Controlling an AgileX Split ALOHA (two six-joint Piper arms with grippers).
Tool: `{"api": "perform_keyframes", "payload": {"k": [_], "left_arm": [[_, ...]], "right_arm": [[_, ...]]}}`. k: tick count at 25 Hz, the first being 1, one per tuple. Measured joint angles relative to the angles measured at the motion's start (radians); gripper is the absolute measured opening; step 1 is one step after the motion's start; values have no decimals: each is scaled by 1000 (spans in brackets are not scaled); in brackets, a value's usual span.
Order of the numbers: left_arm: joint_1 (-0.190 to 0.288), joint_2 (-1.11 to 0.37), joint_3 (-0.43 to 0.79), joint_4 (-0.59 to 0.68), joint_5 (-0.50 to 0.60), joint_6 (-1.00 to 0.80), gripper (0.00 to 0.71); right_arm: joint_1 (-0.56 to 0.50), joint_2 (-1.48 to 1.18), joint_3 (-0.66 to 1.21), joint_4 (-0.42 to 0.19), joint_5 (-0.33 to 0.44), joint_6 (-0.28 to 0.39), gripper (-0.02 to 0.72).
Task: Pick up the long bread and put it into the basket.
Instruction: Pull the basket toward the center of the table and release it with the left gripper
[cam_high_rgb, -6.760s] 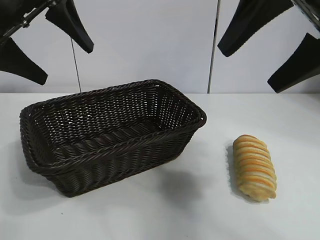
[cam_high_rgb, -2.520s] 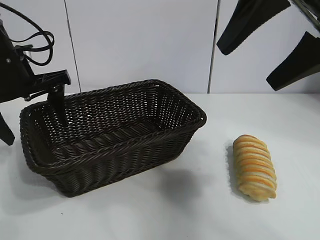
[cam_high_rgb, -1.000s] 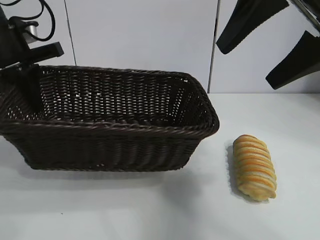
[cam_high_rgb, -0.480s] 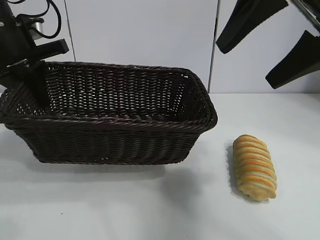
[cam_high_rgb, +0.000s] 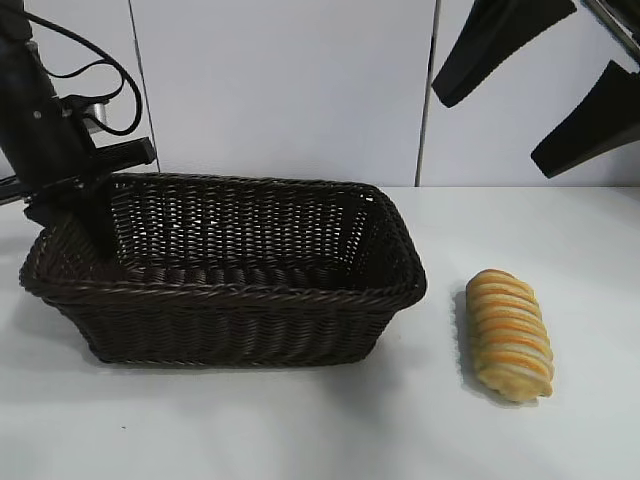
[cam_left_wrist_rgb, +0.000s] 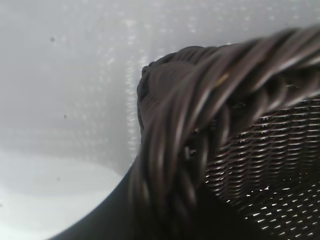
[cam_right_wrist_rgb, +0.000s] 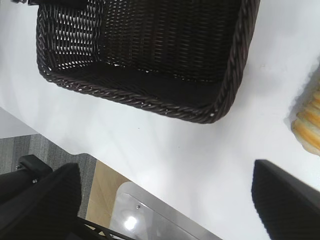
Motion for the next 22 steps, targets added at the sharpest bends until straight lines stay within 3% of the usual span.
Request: {"api": "perform_keyframes", "payload": {"k": [10, 12, 15, 16, 18, 22], "left_arm": [[0, 6, -1, -4, 9, -19, 109], [0, 6, -1, 1, 20, -28, 208], [0, 6, -1, 1, 35, -36, 517], [0, 6, -1, 3, 37, -41, 576], [0, 6, -1, 4, 38, -45, 648], [0, -5, -9, 11, 45, -48, 686]], "right_arm": [[0, 0, 0, 0, 0, 0, 638], [0, 0, 0, 0, 0, 0, 638], [0, 0, 0, 0, 0, 0, 638], [0, 0, 0, -1, 0, 0, 638], [0, 0, 0, -1, 0, 0, 638], [0, 0, 0, -1, 0, 0, 638]]}}
